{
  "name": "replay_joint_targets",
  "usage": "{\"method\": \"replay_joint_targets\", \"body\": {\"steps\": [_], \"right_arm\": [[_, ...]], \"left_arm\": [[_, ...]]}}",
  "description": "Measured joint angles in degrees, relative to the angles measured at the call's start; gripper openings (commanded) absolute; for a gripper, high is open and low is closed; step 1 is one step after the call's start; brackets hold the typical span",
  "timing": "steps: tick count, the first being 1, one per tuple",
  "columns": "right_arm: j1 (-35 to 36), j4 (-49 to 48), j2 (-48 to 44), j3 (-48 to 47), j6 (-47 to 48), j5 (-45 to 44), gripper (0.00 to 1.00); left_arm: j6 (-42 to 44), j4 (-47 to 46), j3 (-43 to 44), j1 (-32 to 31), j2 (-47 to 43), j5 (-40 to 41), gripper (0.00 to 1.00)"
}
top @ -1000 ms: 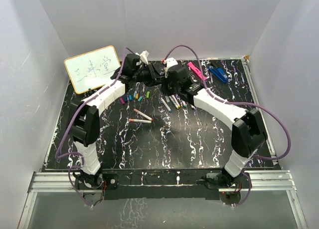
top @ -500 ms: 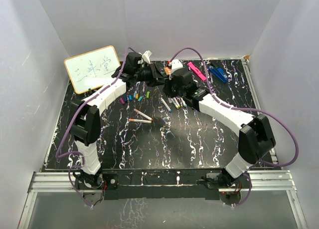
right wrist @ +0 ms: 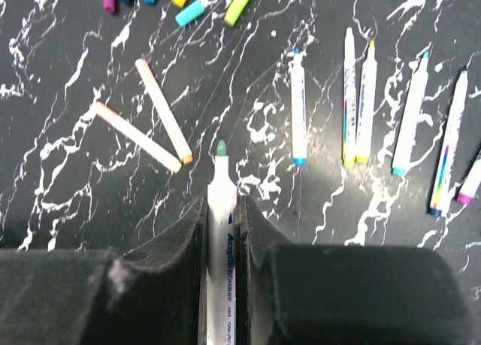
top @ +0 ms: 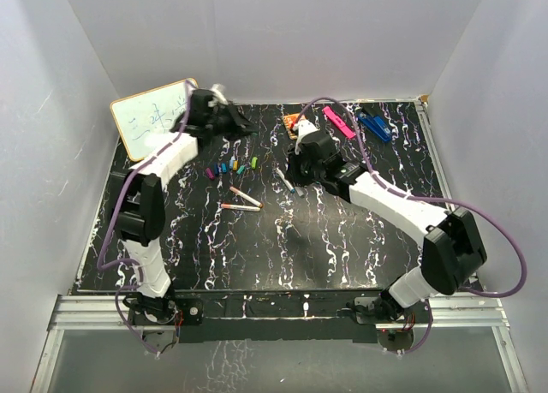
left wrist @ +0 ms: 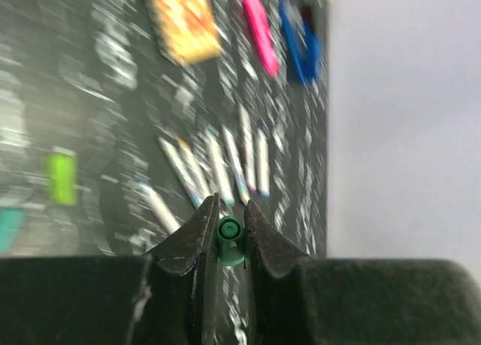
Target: Open the pen caps
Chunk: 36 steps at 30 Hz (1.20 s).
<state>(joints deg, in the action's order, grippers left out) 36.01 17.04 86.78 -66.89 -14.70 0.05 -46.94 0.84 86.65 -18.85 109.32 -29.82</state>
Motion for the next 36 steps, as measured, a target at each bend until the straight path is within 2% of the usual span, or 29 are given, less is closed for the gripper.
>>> {"method": "replay_joint_targets", "body": {"steps": [4, 7, 11, 16, 24, 29, 36], "right_arm": [[0.31, 4.37, -3.10, 1.11, 0.02, 0.28, 0.00], [0.31, 5.09, -3.91, 1.11, 0.22, -0.20, 0.00], [0.31, 5.57, -1.88, 0.98, 1.31, -1.84, 0.00], [0.24, 5.46, 6.38, -0.74, 3.54, -3.69, 0.00], [-0.15, 4.46, 19.39, -9.29, 9.07, -7.72, 0.00], [-1.95, 3.54, 24.57, -13.97, 12.68, -7.74, 0.00], [-5.38, 3.17, 29.16, -19.28, 15.17, -5.11, 0.00]], "left_arm": [[-0.20, -2.32, -1.55, 9.86, 0.15, 6.40, 0.00], [-0.22, -2.64, -1.77, 12.41, 0.15, 8.79, 0.00], [0.50, -2.56, -1.77, 10.60, 0.15, 8.83, 0.00], [3.37, -0.55, -2.73, 8.74, -0.44, 7.61, 0.00], [7.41, 4.11, -12.02, 9.03, -9.92, 7.37, 0.00], [7.72, 4.02, -15.61, 9.03, -14.53, 6.36, 0.00], [8.59, 4.92, -16.59, 9.03, -14.78, 5.81, 0.00]]}}
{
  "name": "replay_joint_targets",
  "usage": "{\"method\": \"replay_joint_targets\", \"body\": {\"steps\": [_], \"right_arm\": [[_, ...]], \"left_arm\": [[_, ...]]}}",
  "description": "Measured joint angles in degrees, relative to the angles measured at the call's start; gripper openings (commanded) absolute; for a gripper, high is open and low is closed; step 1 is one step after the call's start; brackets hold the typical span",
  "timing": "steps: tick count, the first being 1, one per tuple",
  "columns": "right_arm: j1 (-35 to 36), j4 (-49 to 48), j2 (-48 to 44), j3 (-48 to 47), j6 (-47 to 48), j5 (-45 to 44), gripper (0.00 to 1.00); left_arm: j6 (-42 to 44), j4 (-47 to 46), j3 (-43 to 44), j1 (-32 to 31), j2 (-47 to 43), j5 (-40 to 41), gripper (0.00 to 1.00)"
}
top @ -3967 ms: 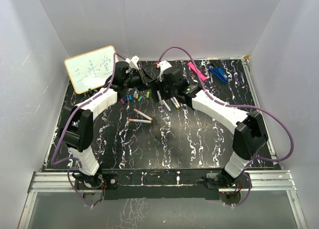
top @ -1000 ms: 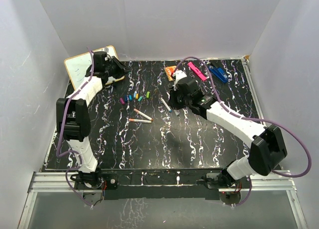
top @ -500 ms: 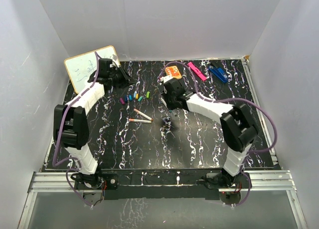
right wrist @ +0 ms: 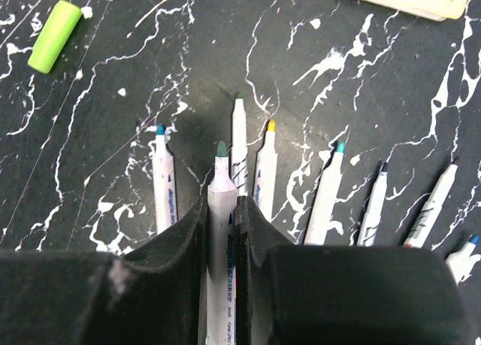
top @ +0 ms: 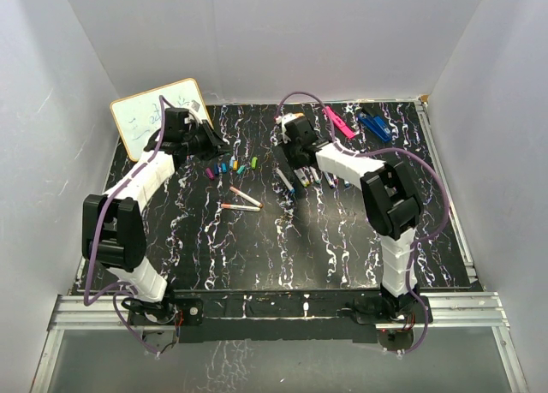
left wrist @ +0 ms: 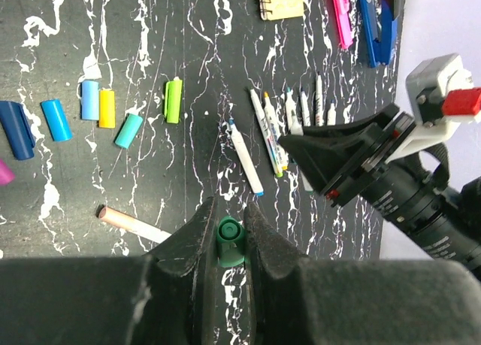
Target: Open the pen caps
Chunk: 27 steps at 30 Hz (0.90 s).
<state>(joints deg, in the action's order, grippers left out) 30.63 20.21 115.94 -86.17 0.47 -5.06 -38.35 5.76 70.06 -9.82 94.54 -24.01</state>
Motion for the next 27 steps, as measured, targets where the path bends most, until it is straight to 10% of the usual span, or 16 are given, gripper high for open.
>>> {"method": "replay_joint_targets", "body": {"steps": [27], "right_arm": [[-0.92, -1.09, 7.58, -4.57, 2.54, 7.80, 0.00]], "left_arm": [[4.96, 6.75, 7.67, -3.93, 9.33, -0.94, 0.00]]}}
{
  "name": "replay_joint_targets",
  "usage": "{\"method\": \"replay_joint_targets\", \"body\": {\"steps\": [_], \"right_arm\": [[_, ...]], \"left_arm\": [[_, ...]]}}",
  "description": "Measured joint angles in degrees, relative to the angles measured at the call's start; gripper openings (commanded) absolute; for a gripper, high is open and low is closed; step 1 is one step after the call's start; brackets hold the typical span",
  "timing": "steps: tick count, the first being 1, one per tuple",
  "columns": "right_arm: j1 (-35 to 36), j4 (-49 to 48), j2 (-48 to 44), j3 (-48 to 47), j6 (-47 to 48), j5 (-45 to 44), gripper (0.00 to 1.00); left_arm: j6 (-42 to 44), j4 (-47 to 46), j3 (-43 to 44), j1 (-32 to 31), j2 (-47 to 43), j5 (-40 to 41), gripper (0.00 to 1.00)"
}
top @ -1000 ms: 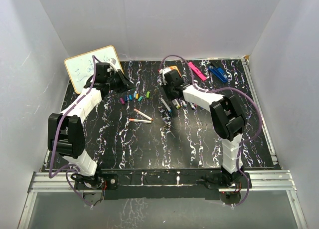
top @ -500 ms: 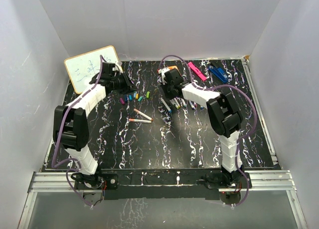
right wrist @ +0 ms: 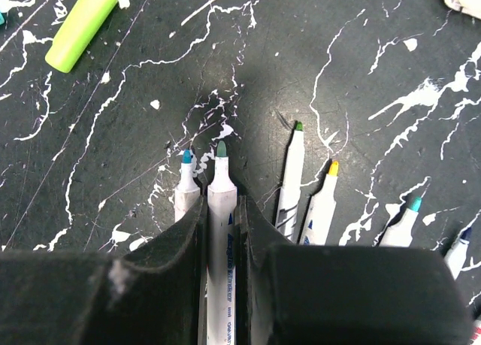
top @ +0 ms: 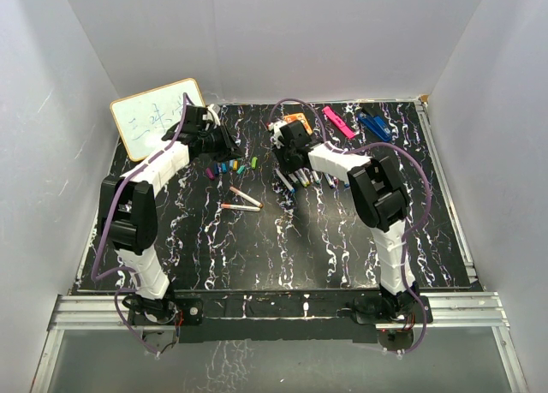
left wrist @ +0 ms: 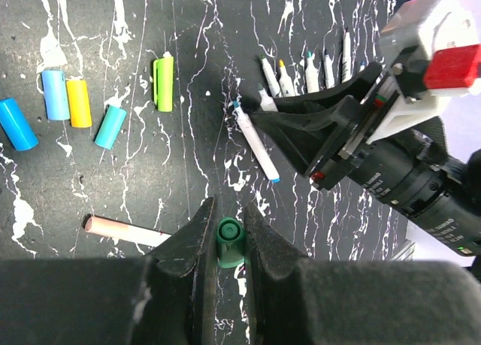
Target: Open the pen caps
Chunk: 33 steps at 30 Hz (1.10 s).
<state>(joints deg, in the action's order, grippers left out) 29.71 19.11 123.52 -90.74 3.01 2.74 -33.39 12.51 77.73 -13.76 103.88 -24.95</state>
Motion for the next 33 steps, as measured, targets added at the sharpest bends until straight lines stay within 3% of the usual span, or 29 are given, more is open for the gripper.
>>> {"method": "replay_joint_targets", "body": {"steps": [18, 26, 33], "right_arm": [[-0.33, -0.02, 0.70, -1.42, -0.04, 0.66, 0.24], [-0.74, 0.00, 0.83, -1.57, -0.07, 1.55, 0.27], [-0.92, -0.39, 0.70, -1.57, -0.20, 1.62, 0.34]], "left_arm": [[0.15, 0.44, 1.03, -0.46, 0.92, 0.09, 0.00], [2.25, 3.02, 6.45, -2.01, 7.34, 1.38, 0.00], [4.50, 5.70, 11.26, -3.45, 12.57, 4.70, 0.00]]}}
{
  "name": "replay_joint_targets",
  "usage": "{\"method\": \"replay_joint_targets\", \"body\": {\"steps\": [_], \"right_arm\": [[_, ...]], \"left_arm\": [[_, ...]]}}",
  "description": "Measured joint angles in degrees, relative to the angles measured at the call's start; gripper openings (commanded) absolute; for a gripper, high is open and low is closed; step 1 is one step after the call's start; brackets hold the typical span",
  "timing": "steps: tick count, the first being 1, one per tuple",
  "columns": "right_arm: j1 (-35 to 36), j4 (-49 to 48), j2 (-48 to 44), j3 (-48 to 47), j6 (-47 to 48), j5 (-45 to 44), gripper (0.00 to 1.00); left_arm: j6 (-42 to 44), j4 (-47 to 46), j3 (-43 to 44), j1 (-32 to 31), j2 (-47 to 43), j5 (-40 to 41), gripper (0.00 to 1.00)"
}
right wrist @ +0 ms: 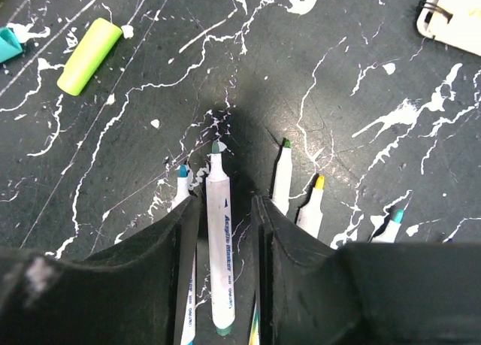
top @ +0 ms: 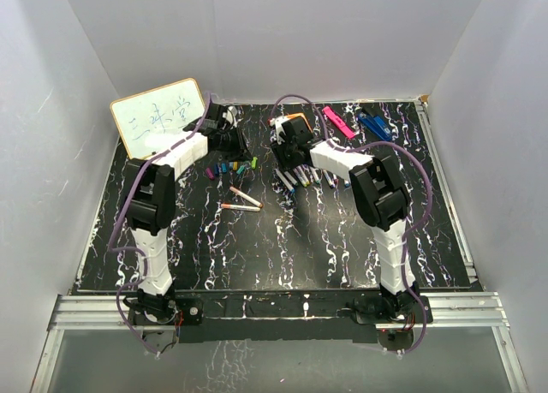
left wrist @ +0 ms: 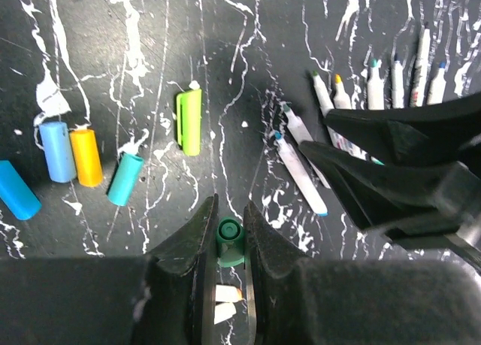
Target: Open the pen caps
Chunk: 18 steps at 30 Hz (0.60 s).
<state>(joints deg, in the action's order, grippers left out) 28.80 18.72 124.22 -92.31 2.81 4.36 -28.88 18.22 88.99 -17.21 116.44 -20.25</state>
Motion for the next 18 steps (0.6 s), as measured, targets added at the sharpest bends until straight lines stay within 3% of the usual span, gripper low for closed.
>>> {"method": "replay_joint_targets", "body": {"steps": [11, 18], "right_arm": [[0.02, -1.05, -11.45, 3.69, -1.49, 1.18, 0.45], [0.66, -2.34, -19.39, 8.59, -2.12, 2.14, 0.46]], "left_arm": [[3.48, 2.56, 5.46, -0.44, 6.05, 5.90, 0.00], [4.92, 3.78, 8.81, -0.44, 9.86, 7.93, 0.00]]}}
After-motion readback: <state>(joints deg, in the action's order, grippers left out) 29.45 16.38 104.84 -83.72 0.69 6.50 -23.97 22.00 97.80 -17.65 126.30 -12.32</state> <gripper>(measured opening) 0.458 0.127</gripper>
